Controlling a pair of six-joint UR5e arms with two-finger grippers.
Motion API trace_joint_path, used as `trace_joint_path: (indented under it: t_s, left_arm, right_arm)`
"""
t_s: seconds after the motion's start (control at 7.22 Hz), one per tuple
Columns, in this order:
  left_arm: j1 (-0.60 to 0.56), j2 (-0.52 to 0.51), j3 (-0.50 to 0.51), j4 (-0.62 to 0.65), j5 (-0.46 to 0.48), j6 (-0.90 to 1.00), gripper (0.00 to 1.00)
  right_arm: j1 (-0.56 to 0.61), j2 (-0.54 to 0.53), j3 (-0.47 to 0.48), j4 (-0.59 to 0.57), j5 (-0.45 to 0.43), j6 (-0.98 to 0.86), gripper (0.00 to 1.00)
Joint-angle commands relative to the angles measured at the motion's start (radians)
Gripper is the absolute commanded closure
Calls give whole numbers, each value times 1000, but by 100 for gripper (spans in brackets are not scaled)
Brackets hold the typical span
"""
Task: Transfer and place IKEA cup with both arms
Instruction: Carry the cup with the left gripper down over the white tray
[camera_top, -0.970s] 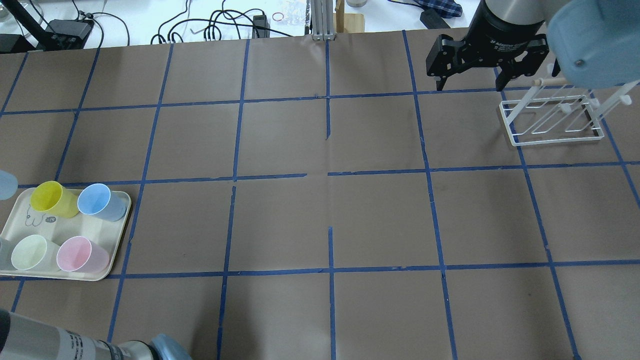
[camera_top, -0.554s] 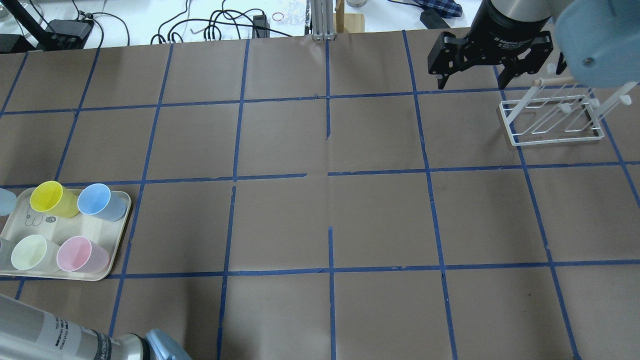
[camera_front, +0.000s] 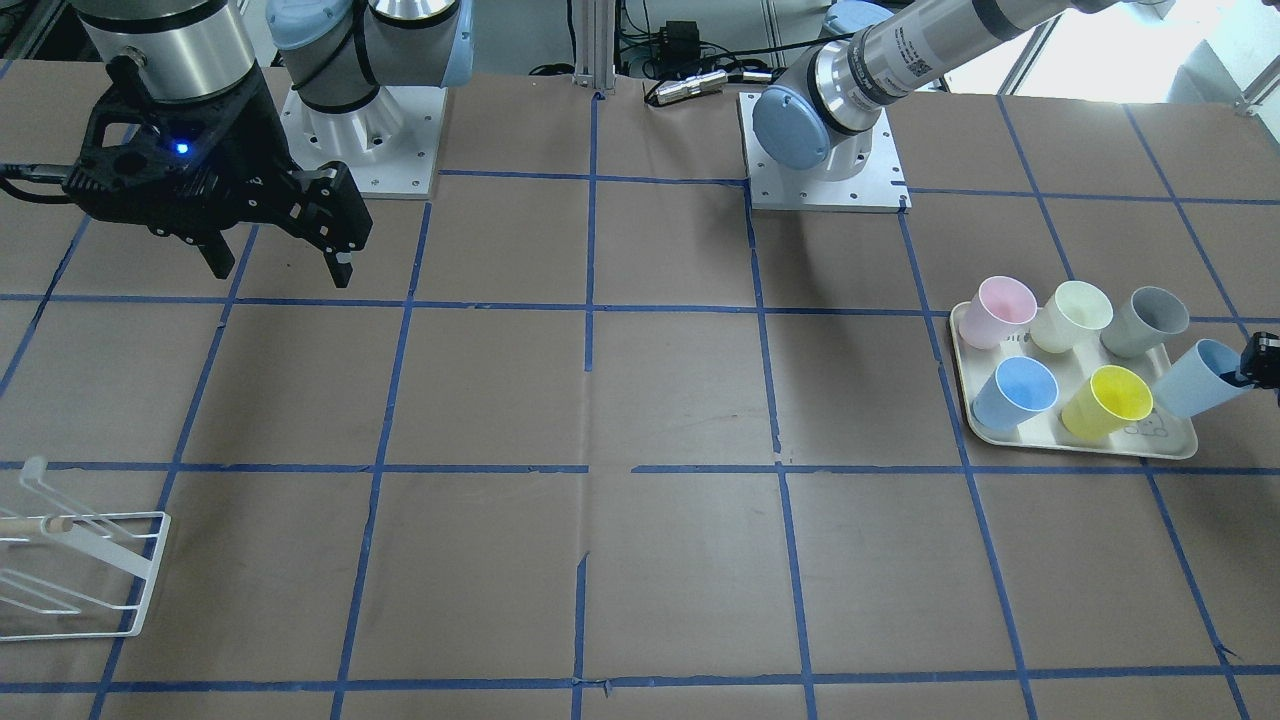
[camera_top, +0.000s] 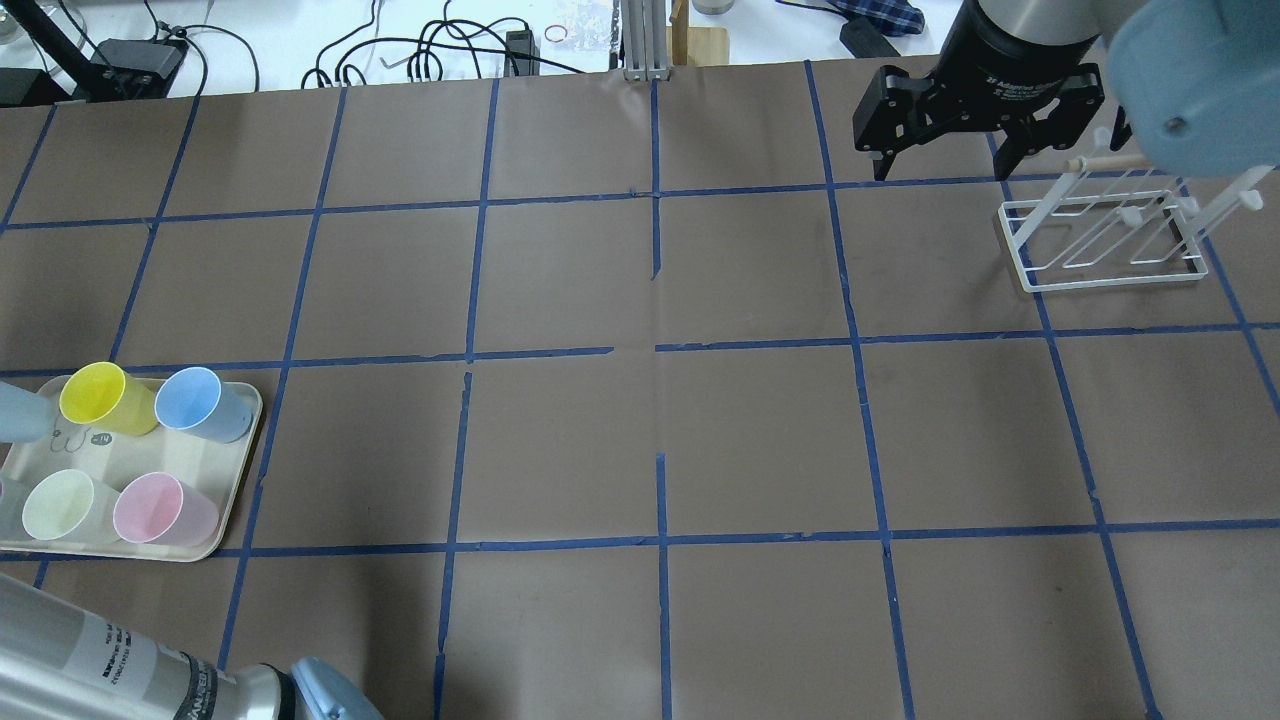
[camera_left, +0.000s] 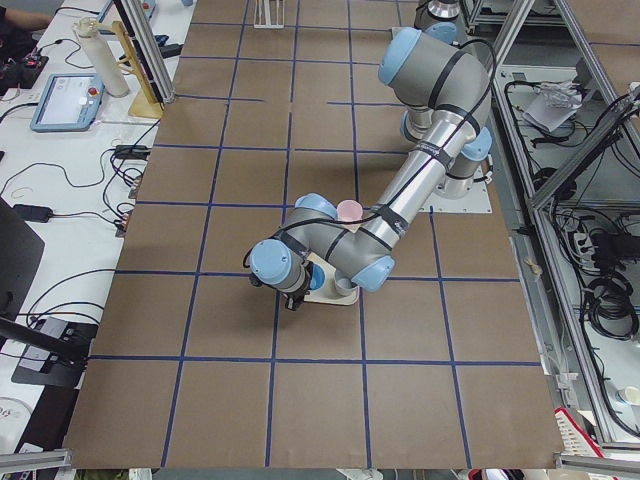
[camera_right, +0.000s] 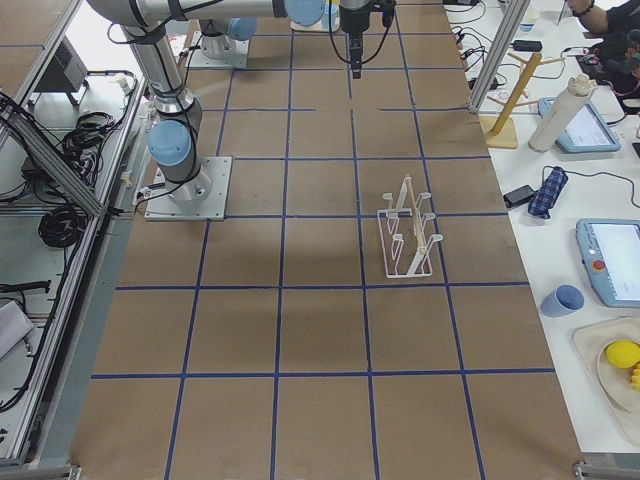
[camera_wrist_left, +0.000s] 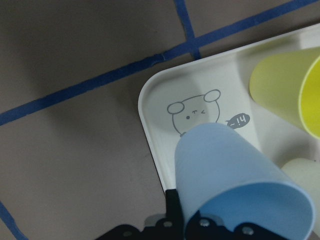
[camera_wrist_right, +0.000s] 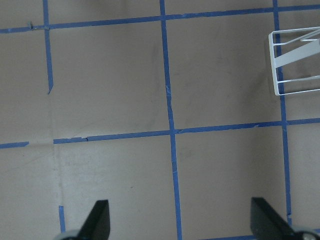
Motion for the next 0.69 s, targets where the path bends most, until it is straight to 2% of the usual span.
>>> trace_joint_path:
  t_s: [0.0,0.55]
  left_arm:
    - [-3,-23,9,5,-1,-2,100]
    - [-9,-41,9,25,-2,-5,100]
  right_arm:
    - [-3,-1,-1,3,-5,0,0]
    - [3,-3,1,-11,0,2,0]
